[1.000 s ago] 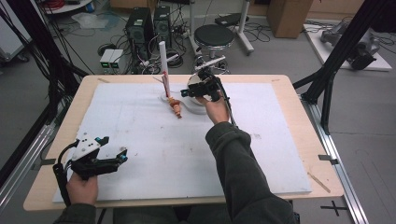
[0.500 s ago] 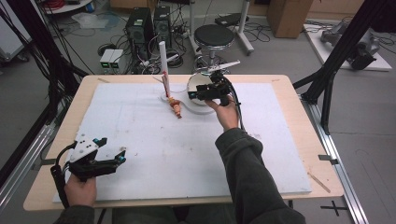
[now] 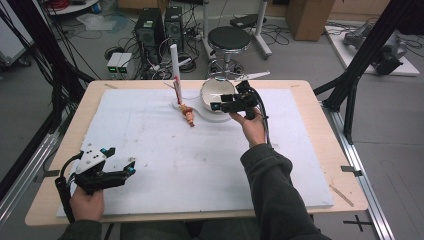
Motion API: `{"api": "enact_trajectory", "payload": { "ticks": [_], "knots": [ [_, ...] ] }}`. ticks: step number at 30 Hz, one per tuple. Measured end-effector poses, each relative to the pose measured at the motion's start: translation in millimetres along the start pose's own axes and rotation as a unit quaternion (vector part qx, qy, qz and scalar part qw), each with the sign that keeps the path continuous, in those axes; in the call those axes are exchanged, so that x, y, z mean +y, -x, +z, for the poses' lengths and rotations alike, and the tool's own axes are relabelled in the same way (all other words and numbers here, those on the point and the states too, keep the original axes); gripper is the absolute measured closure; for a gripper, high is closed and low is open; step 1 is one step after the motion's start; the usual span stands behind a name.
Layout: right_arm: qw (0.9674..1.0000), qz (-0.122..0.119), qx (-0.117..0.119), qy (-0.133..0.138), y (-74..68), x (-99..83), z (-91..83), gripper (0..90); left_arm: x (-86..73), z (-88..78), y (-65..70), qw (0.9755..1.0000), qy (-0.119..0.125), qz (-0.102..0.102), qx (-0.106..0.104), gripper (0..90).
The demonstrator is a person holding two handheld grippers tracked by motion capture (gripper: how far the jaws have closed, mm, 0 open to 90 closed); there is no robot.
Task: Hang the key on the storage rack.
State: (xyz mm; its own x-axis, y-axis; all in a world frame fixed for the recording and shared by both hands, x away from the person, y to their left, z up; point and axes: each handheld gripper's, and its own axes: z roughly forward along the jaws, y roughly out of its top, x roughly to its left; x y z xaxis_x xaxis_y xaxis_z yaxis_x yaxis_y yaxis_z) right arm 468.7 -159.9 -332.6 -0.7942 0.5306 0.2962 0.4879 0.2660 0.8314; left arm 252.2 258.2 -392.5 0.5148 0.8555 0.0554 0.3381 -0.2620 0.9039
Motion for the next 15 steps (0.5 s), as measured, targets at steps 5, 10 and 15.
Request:
{"api": "enact_trajectory", "payload": {
  "ticks": [5,10,15],
  "knots": [
    [1.0,0.001,-0.002,0.003,1.4,-3.4,-8.2,24.4,-0.3,-0.2,-0.4,1.0,-0.002,0.0,0.002,19.6],
    [0.9999,-0.002,-0.008,0.008,1.5,-7.5,-14.0,22.1,-0.4,-0.3,-0.4,1.0,-0.001,0.0,0.002,19.6],
    [1.0,-0.001,-0.008,0.004,1.6,-11.4,-17.5,20.8,-0.4,0.0,-0.5,1.0,-0.001,-0.001,0.001,19.6]
  ]
}}
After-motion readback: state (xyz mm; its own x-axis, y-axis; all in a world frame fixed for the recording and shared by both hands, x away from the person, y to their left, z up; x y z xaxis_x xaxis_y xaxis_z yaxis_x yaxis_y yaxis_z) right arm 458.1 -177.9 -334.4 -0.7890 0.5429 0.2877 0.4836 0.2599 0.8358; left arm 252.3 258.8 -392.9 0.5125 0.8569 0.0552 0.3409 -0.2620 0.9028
